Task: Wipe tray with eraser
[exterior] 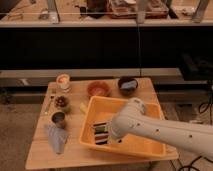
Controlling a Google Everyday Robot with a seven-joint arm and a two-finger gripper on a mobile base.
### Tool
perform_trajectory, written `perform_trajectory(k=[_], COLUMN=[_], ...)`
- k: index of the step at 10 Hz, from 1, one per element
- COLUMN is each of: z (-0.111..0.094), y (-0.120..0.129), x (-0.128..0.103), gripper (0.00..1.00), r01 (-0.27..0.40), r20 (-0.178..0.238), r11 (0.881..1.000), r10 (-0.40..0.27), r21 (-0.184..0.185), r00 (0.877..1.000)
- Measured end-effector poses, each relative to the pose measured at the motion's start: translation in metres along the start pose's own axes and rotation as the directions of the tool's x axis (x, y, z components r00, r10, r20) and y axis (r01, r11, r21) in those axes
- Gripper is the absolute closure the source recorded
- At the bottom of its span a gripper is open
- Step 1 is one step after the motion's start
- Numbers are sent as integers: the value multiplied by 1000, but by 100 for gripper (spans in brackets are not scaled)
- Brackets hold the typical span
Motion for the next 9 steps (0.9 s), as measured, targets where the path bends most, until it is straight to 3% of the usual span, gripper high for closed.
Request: perform_trajectory(k=[3,5,6,9], z=[-4,-6,-10,-10], y=[20,21,10,-43], x=[43,71,95,131], gripper=[89,89,89,89], r01=[-43,-88,-121,-178], r20=[-32,-61,-90,-136], r11=[999,996,993,983], r10=[42,87,120,182], r21=[-27,-23,-6,38], r00=[999,994,989,974])
